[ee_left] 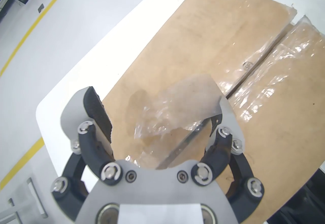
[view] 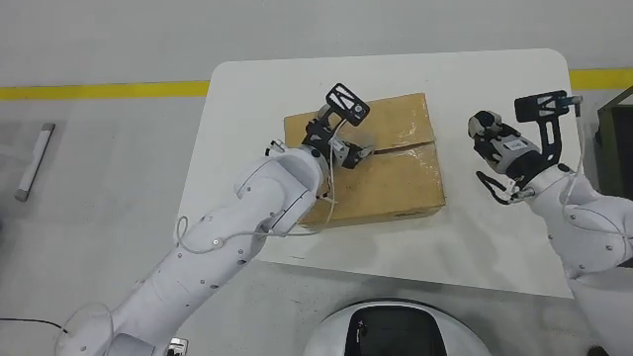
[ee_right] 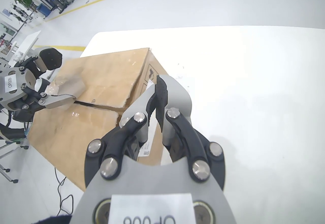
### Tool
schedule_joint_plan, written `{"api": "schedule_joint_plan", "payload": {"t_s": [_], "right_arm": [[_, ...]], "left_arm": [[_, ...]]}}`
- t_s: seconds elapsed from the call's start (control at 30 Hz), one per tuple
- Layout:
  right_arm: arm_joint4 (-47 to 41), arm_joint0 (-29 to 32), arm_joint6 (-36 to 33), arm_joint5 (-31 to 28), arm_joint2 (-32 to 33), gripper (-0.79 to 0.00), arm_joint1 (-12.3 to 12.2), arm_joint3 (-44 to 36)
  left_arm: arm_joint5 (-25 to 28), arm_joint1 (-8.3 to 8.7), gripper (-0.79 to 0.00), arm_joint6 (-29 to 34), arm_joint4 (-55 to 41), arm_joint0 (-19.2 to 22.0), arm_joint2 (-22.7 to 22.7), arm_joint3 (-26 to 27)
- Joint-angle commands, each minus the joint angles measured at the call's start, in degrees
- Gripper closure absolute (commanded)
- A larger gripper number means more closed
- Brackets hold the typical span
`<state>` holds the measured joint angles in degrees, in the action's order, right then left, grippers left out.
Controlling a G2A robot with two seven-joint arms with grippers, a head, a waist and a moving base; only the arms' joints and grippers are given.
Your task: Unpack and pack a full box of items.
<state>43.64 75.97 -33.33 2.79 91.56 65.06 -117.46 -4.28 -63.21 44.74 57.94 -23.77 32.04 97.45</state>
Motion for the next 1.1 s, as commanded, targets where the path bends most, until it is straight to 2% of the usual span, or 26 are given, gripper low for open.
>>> {"api": "schedule_joint_plan", "payload": {"t_s": [0.0,0.4,0.57,0.67,0.73,0.83,0.93,1.07], "right_arm": [[-0.81,1.26,0.19,-0.7,2.22,0.0,-0.14,-0.18],[-5.4,8.29,1.23,-3.74,12.17,0.0,-0.63,-0.89],[-7.44,10.34,1.42,-4.42,15.36,0.0,-0.73,-1.67],[-9.34,11.13,1.5,-5.31,16.09,0.0,-0.73,-2.35],[-10.11,11.21,2.01,-5.91,15.98,0.0,-0.73,-2.81],[-10.49,10.54,3.44,-6.83,14.59,0.0,-0.69,-3.2],[-9.24,9.02,5.16,-7.64,11.7,0.0,-0.63,-3.32],[-5.97,5.72,6.56,-7.73,5.85,0.0,-0.49,-2.99]], "left_arm": [[-0.29,-1.22,-0.785,0.22,0.04,0.94,-1.35,-1.05],[-0.18,-8.83,-0.785,-0.84,-0.99,6.42,-7.23,-7.01],[-0.4,-11.68,-0.785,-1.14,-1.45,8.31,-8.05,-9.41],[-0.12,-12.79,-0.785,-0.29,-1.77,9.12,-7.63,-9.93],[-0.11,-13.0,-0.785,0.91,-1.77,9.15,-6.67,-9.79],[-1.63,-12.37,-0.785,4.34,-0.76,8.23,-3.83,-8.57],[-3.86,-10.73,-0.785,9.35,2.57,6.02,0.35,-5.94],[-6.15,-7.49,-0.785,17.47,9.4,0.71,8.35,0.12]]}}
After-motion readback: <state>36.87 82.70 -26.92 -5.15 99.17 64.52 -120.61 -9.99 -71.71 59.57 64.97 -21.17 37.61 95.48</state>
